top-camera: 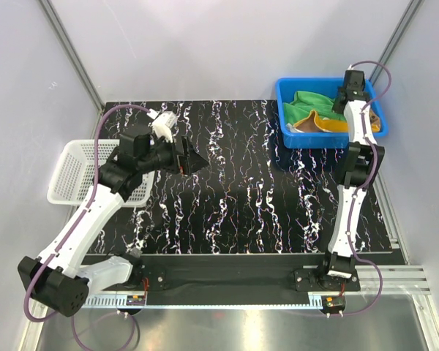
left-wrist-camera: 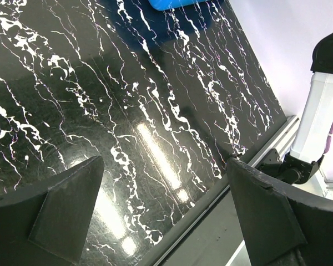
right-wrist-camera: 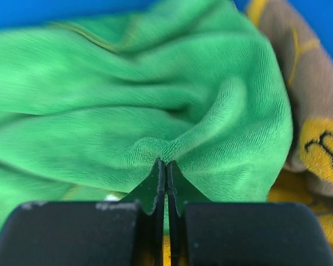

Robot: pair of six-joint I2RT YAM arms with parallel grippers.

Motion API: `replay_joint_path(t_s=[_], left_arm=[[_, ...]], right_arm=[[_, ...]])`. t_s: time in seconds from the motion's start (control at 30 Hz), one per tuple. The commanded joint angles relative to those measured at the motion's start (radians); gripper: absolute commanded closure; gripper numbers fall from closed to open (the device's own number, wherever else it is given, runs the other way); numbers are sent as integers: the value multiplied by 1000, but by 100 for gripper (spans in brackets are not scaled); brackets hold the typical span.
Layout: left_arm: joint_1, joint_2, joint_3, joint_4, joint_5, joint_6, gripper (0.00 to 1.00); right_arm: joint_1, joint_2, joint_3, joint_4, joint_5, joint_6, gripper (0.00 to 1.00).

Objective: Fold and stack the towels
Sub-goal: Grab crumpled towel, then move the towel to the center of the board

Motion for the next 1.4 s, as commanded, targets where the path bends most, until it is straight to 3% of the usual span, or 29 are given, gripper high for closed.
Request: replay_joint_path(t_s=[0.0,0.07,0.3,0.43,0.57,0.67,0.77,0.8,0.83,0.87,0.97,1.1,1.2,1.37], left_arm=[[3,-38,67,19,-8,11,1],[2,-48,69,27,8,1,1],[3,-103,26,56,29,-24,1],[3,-98,94,-33,-90,2,1],[19,-89,139,-82,-212,-34,1],[26,-86,119,-115,-222,-61,1],[31,-89,49,-136,-233,-61,1],[31,-91,32,-141,-235,-55,1],[31,-92,17,-151,-236,-44,2],[33,-92,1,-154,-244,-44,3],[30,-92,-82,-148,-223,-41,5],[20,-40,-171,-86,-206,-64,8],[8,64,-165,-37,-219,-71,11],[11,363,46,-96,-379,-21,16]], right_arm=[[8,-203,41,142,-139,-24,100],[15,-314,9,199,-264,-25,100],[133,-581,-99,132,-327,-83,100],[294,-719,-114,40,-249,-111,100],[396,-886,-258,10,-354,20,100],[431,-1087,-605,146,-505,203,100],[482,-1273,-1150,303,-615,381,100],[501,-1306,-1239,317,-623,390,100],[540,-1355,-1313,311,-599,397,98],[558,-1377,-1450,297,-576,436,86],[578,-1441,-1640,268,-572,513,71],[578,-1501,-1665,175,-455,523,56],[577,-1450,-1634,225,-338,477,54],[578,-1135,-1449,362,-264,353,56]])
